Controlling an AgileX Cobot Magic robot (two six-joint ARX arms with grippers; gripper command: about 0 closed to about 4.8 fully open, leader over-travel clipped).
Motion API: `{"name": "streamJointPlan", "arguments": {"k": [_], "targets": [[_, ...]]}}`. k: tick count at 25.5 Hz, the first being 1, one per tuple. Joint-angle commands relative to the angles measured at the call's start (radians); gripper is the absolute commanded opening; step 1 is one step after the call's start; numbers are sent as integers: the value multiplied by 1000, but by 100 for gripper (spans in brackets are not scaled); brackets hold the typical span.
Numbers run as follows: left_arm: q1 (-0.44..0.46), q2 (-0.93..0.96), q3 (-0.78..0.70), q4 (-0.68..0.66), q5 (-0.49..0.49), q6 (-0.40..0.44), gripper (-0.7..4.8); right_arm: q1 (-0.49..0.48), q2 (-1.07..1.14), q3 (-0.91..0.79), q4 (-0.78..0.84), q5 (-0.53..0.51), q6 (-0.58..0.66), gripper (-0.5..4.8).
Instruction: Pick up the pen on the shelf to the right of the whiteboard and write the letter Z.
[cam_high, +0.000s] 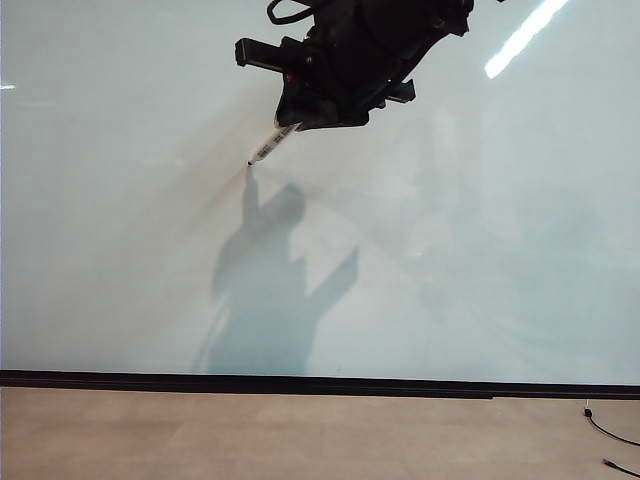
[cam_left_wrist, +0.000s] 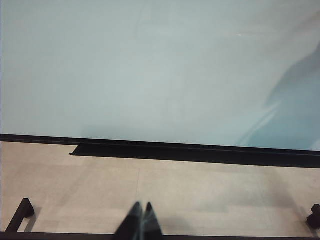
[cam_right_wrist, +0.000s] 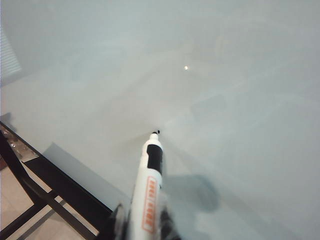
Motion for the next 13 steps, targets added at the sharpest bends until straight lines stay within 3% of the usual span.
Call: {"name": "streamJointPlan", "arguments": {"k": [1, 13], "targets": [[0, 0, 2, 6, 0, 4, -4, -5, 1, 5, 38, -1, 2, -6], [0, 0, 2, 6, 0, 4, -4, -5, -11, 5, 38, 37, -1, -6]]}}
